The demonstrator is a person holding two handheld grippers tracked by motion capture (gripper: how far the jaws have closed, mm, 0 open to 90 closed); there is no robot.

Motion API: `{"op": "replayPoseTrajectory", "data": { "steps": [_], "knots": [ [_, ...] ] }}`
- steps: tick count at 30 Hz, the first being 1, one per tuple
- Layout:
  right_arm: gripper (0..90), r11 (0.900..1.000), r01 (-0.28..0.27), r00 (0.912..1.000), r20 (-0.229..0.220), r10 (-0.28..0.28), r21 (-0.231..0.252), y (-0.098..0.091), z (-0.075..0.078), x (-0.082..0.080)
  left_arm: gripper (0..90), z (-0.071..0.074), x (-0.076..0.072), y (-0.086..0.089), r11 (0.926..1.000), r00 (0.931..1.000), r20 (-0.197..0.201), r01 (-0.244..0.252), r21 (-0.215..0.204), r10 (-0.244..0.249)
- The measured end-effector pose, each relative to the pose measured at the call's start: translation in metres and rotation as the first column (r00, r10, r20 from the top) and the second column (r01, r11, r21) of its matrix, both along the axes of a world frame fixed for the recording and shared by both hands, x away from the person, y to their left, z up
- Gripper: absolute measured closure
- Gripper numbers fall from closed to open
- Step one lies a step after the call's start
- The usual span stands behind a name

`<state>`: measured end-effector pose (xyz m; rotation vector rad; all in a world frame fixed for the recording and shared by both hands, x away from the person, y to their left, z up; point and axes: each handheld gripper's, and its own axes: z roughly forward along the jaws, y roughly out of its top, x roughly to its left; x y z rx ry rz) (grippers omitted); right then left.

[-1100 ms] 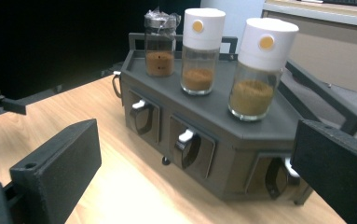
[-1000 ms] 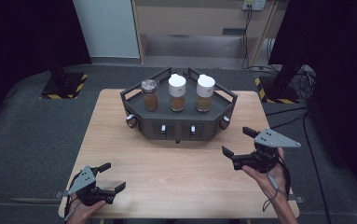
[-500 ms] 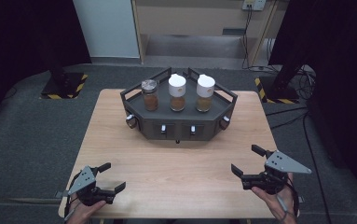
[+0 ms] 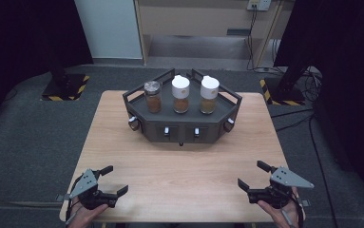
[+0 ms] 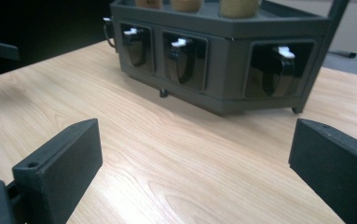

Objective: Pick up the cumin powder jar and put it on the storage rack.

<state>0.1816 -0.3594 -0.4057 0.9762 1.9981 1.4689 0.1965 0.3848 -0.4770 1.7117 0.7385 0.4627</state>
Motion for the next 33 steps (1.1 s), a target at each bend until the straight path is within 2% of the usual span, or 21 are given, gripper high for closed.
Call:
{"op": "replayPoseTrajectory", "data": {
  "steps": [6,14,24,27,33],
  "knots": [
    [2.6,0.9999,0.011,0.9999,-0.010,-0.011,0.007,-0.005,-0.009,-0.002,1.7,0.000,0.000,0.000,1.0000,1.0000,0.002,0.002,0.000,-0.002],
    [2.6,1.0000,0.009,0.9999,0.007,-0.009,-0.004,-0.008,-0.018,-0.001,1.7,0.000,0.000,0.000,1.0000,1.0000,0.005,0.005,0.003,-0.005],
    [3.3,0.9995,-0.007,1.0000,0.004,0.008,-0.029,-0.007,-0.024,0.003,1.7,0.000,0.001,0.000,0.9999,0.9998,0.009,0.015,0.000,-0.015],
    [3.7,0.9996,-0.011,0.9998,0.016,0.011,-0.028,-0.008,-0.024,0.002,1.8,0.000,0.001,0.000,0.9999,0.9998,0.010,0.015,-0.001,-0.015],
    [3.6,0.9997,-0.011,0.9999,0.006,0.012,-0.021,-0.009,-0.025,0.003,1.8,0.000,0.001,0.000,0.9999,0.9998,0.011,0.016,0.001,-0.016]
  ]
}}
